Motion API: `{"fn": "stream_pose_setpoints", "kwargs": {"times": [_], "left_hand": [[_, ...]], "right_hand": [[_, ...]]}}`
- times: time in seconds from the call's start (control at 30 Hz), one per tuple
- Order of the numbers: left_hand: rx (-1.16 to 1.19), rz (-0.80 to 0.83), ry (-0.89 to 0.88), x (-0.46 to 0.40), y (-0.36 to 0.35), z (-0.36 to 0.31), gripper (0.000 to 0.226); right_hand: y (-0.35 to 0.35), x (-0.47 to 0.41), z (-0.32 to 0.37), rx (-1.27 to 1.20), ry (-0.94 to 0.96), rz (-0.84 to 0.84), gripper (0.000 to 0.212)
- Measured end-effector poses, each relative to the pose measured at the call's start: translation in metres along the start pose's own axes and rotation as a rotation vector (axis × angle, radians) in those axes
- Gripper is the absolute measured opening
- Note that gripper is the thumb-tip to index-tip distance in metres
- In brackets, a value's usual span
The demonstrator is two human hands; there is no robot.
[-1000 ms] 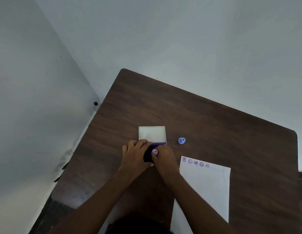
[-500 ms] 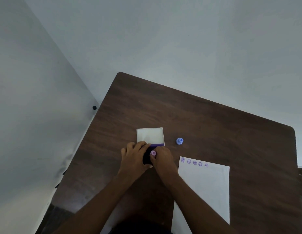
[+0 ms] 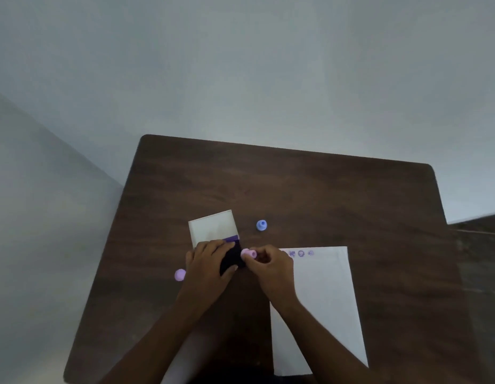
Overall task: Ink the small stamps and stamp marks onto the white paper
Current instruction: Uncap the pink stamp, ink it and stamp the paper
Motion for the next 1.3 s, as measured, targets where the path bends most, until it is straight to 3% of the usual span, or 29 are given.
{"fn": "stream_pose_setpoints", "kwargs": {"times": [0.13,0.27,0.33,0.47,0.63,0.73,1.3], "left_hand": [[0.107,0.087,-0.180,-0.008,-0.013,-0.052,0.033],[0.025,0.281,-0.156,-0.026,-0.047,-0.092,0.035],[0.121,0.239,-0.212,-0.029,-0.055,-0.113,0.029],[0.044,0.198,-0.227,-0.034,-0.073,-0.137,0.033],[0.019,0.126,-0.196,-0.040,-0.087,-0.148,0.036],[0.044,0.088,-0.188,-0.045,-0.089,-0.153,0.035],[0.090,0.219,-0.099,-0.046,-0.115,-0.153,0.049]], "right_hand": [[0.040,-0.001,-0.027,-0.101,-0.043,-0.107,0.011],[0.077,-0.011,-0.059,-0.099,-0.095,-0.232,0.020],[0.092,-0.014,-0.074,-0.156,-0.115,-0.313,0.020],[0.117,-0.020,-0.099,-0.244,-0.122,-0.426,0.020],[0.127,-0.030,-0.114,-0.221,-0.132,-0.454,0.023],[0.128,-0.036,-0.115,-0.201,-0.068,-0.461,0.013],[0.106,-0.047,-0.126,-0.175,-0.002,-0.459,0.011]]}}
Point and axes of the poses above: each hand's wrist, its own x-axis away from the middle knuckle, its own y-axis out of the back of the hand, z = x × y, the point moved 5 cm from there along -x, towards the middle knuckle, and after that the axes turned 6 degrees about -z, right-handed, at the moved point
